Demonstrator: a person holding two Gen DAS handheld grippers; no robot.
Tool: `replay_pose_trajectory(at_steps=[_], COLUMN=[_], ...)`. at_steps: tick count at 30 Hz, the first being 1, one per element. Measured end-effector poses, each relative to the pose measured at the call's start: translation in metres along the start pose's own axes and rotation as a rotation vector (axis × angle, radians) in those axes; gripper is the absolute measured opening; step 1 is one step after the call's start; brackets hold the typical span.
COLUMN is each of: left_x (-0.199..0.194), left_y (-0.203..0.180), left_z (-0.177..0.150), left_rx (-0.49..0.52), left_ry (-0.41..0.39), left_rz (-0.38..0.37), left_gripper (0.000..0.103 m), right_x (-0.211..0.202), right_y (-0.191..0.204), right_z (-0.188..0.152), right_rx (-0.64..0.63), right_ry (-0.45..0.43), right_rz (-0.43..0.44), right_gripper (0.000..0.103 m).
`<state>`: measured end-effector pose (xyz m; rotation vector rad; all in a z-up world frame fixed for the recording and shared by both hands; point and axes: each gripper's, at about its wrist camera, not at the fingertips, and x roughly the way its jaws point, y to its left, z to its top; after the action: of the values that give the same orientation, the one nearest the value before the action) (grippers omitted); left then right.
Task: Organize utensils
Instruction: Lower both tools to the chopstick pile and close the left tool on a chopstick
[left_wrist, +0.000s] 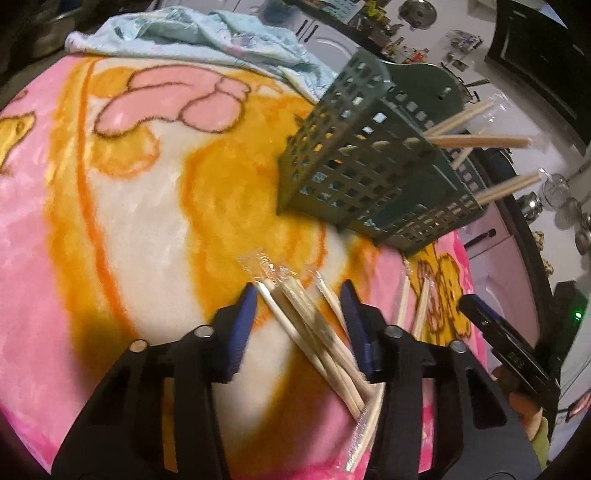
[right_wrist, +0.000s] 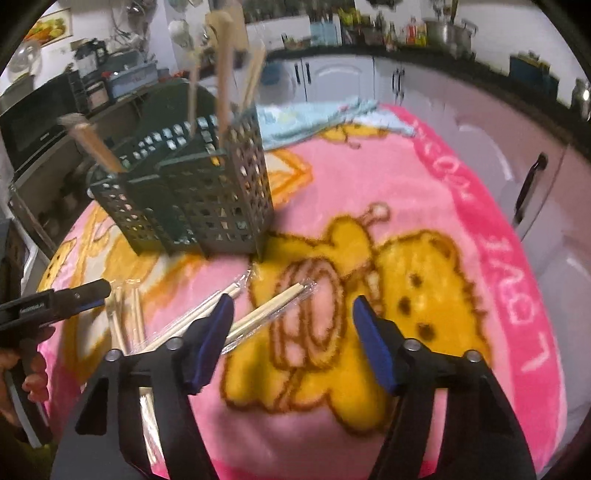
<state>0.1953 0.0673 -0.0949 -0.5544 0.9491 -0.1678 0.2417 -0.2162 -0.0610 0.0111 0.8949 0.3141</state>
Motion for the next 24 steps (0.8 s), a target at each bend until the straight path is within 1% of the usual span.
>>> replay_pose_trajectory(at_steps=[3,6,7,8,11,12,13,14,15,16,17,21,24], left_x=[0.002,0.003,0.003,0.003,0.003,0.003,0.003,0.003,0.003,0.002,0.001,-0.003,-0.007], left_y=[0.006,0.011,0.012,0.013,0.016,0.017,0.017,0.018,0.019,0.018,0.018,0.016,0.016], left_z=[0.003,0.007,0.008,0.008,0.008,0.008,0.009,0.009,0.009,0.010,0.010,0.009,0.008], left_rx=[-0.025,-0.040,-0.044,-0.046,-0.053,-0.055,-0.056,-0.058,-0.059,-0.058,-0.057,-0.042,-0.038], left_ry=[0.007,0.011,0.012,0.012,0.014,0.014,0.014,0.015,0.014,0.012,0.010,0.009,-0.003], left_rz=[-0.009,-0.017,-0.020,-0.021,-0.034,-0.039,-0.041,-0.044,-0.046,-0.049,-0.057,-0.066,-0.071], left_gripper=[0.028,0.025,0.023,0.020,0.019,0.018,0.018,0.017,0.015,0.012,0.007,0.006,0.006], right_x=[0.019,0.036,0.041,0.046,0.052,0.052,0.052,0.052,0.051,0.049,0.047,0.032,0.015], right_y=[-0.006,-0.011,-0.013,-0.015,-0.016,-0.015,-0.015,-0.015,-0.016,-0.016,-0.017,-0.021,-0.021], right_z=[0.007,0.011,0.012,0.013,0.015,0.016,0.016,0.016,0.016,0.015,0.015,0.014,0.015], right_rx=[0.052,0.104,0.121,0.137,0.162,0.166,0.168,0.171,0.178,0.182,0.185,0.212,0.199], right_ry=[0.045,0.097,0.114,0.127,0.141,0.142,0.139,0.136,0.127,0.118,0.109,0.065,0.021], right_rz=[0.005,0.016,0.019,0.029,0.021,0.021,0.025,0.038,0.048,0.054,0.062,0.107,0.121], right_gripper=[0.055,0.049,0.045,0.044,0.037,0.028,0.017,0.015,0.011,0.010,0.009,0.007,0.006])
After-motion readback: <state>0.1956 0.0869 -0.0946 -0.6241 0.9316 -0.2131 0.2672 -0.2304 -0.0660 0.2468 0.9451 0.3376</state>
